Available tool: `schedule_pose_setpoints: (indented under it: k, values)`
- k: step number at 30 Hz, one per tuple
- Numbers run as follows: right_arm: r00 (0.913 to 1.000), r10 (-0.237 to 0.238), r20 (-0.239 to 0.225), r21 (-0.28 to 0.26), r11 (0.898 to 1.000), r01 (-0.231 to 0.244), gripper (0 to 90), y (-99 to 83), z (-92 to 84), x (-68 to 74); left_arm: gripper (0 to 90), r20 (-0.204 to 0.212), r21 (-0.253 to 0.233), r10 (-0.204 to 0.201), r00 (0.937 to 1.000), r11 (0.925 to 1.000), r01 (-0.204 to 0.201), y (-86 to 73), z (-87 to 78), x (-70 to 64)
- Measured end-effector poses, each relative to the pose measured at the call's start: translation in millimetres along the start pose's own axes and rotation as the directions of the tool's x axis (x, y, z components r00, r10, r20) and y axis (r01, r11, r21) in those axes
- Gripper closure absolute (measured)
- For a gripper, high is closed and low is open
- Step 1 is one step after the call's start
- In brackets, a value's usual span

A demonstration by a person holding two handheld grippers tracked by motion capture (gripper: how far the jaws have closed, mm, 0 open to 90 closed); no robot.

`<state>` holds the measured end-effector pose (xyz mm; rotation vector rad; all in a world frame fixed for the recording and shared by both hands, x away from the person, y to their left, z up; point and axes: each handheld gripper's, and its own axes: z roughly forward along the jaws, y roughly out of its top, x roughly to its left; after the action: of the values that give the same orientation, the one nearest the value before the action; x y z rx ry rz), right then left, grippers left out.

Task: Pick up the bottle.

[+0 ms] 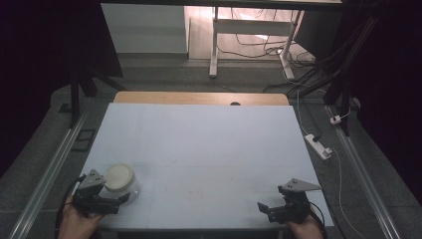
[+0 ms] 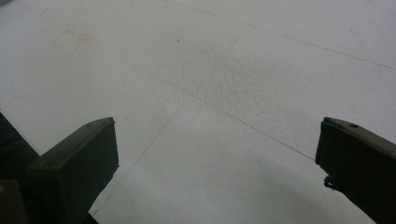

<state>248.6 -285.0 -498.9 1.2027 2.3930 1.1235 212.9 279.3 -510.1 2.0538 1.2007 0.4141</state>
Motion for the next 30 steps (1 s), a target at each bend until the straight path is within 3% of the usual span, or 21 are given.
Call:
schedule_pose_setpoints:
  k: [12,19,30]
  values:
    - [1.0,-0.001,0.001,0.002,1.0,0.001,0.0,0.1,0.5,-0.3,0.0,0.023,0.023,0.044,0.9988,0.9987,-0.045,10.9,10.0,1.3]
    - [1.0,0.0,-0.002,0.004,1.0,0.0,0.0,0.1,0.6,-0.3,6.4,0.003,0.048,0.064,0.9979,0.9968,-0.064,13.2,13.7,0.5]
    - [1.0,-0.002,-0.002,0.002,1.0,0.002,0.0,0.1,0.5,-0.3,7.1,0.006,0.037,0.068,0.9977,0.997,-0.068,12.6,13.6,1.2]
